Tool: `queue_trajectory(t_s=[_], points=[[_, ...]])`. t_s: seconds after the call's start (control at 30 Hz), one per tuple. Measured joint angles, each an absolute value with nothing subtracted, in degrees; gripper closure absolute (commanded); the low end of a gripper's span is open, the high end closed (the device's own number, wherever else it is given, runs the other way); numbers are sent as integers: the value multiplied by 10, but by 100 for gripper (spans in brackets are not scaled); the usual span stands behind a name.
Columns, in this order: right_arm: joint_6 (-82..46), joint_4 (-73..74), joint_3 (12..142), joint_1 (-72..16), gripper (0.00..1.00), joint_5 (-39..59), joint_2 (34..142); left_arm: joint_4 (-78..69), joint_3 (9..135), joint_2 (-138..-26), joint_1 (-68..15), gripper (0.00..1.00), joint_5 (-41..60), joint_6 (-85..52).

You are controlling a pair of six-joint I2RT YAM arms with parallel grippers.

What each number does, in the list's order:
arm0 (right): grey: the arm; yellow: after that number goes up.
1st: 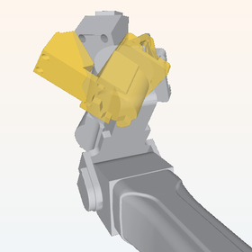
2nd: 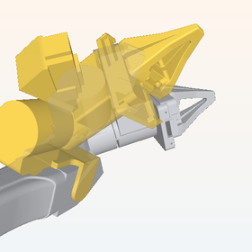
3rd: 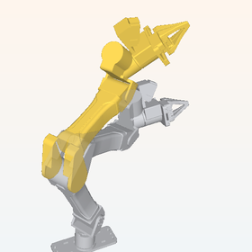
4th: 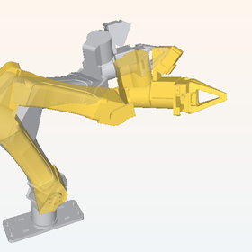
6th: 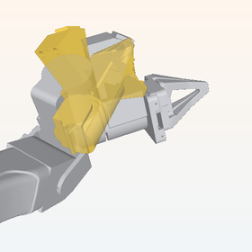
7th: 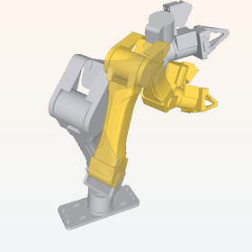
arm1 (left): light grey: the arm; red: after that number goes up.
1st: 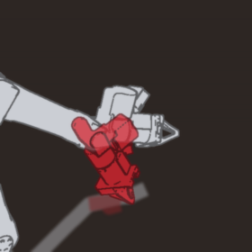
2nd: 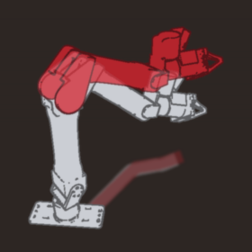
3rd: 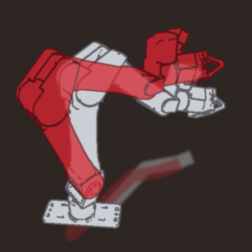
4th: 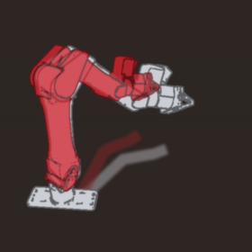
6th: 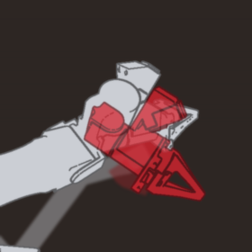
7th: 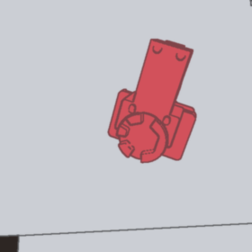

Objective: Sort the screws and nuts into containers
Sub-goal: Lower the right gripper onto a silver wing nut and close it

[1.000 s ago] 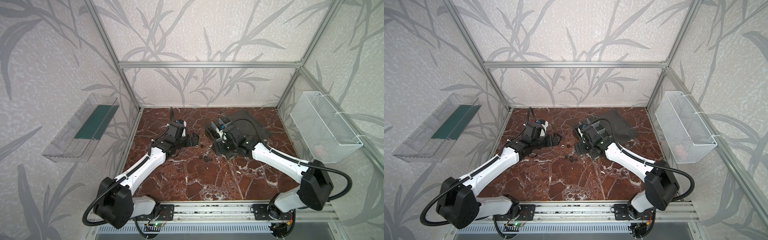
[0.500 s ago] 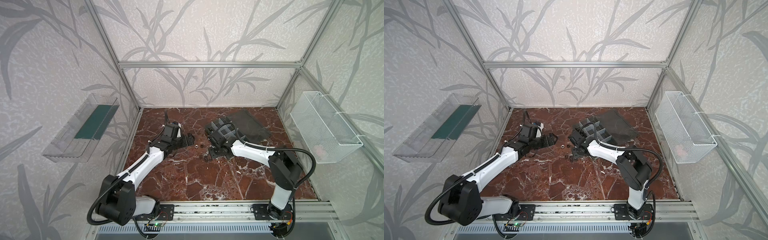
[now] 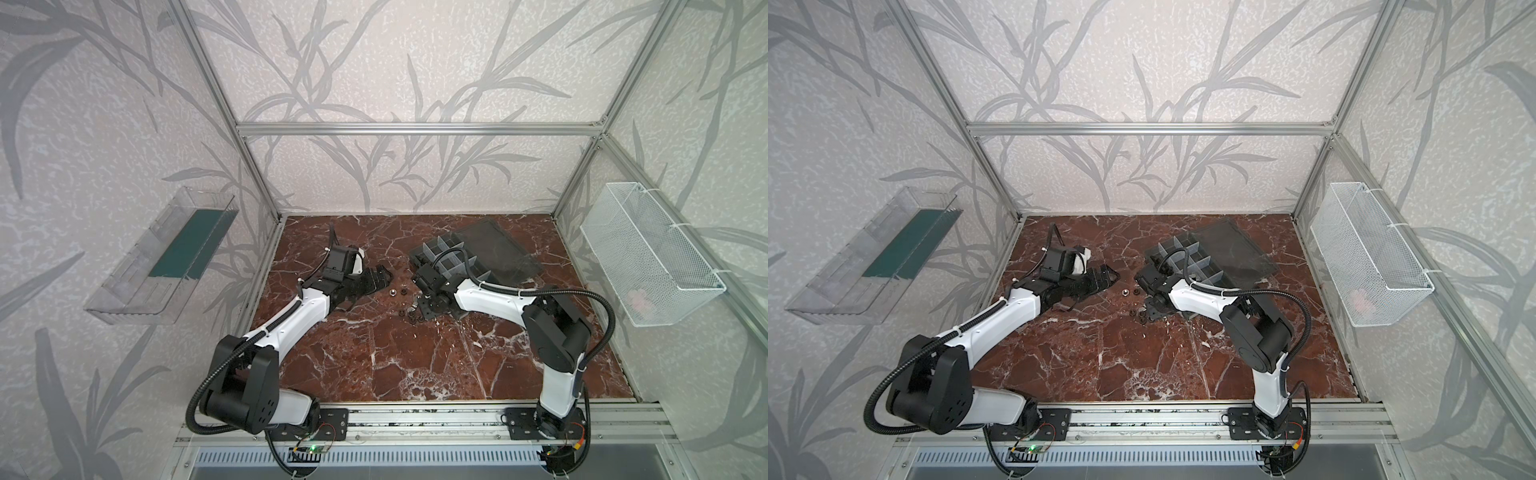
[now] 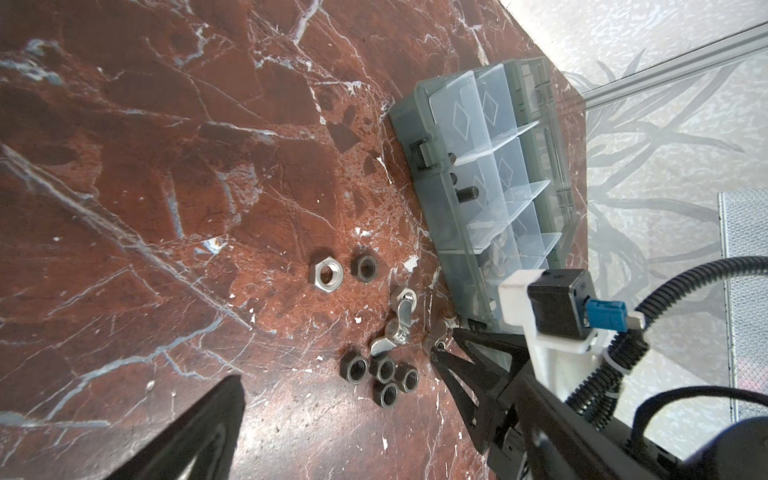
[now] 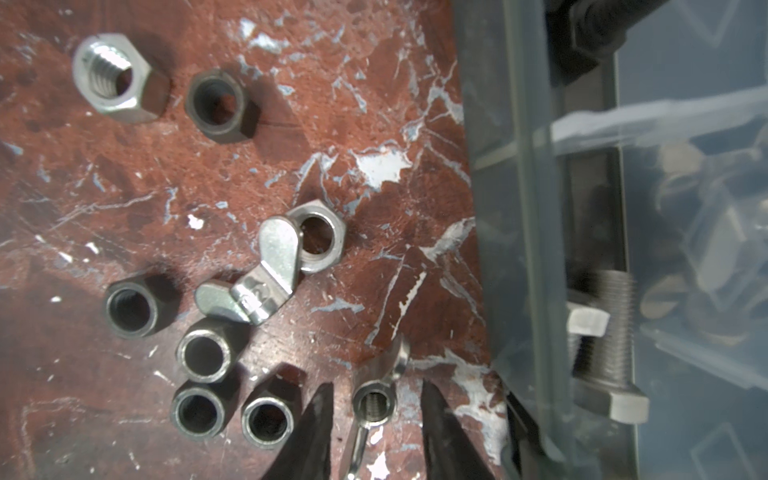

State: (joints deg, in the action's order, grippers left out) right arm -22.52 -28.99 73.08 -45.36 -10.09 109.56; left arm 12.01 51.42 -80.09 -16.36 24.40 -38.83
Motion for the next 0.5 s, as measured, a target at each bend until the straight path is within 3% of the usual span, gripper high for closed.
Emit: queue_trajectory(t_s=[0.2,0.5], points=[[-227,-289,730,-454,66,-98,1114,114,514,-801,-161,0,250,-395],[-227,-285,729,-454,82,-90,1120,106,514,-801,-160,1,257,-398]])
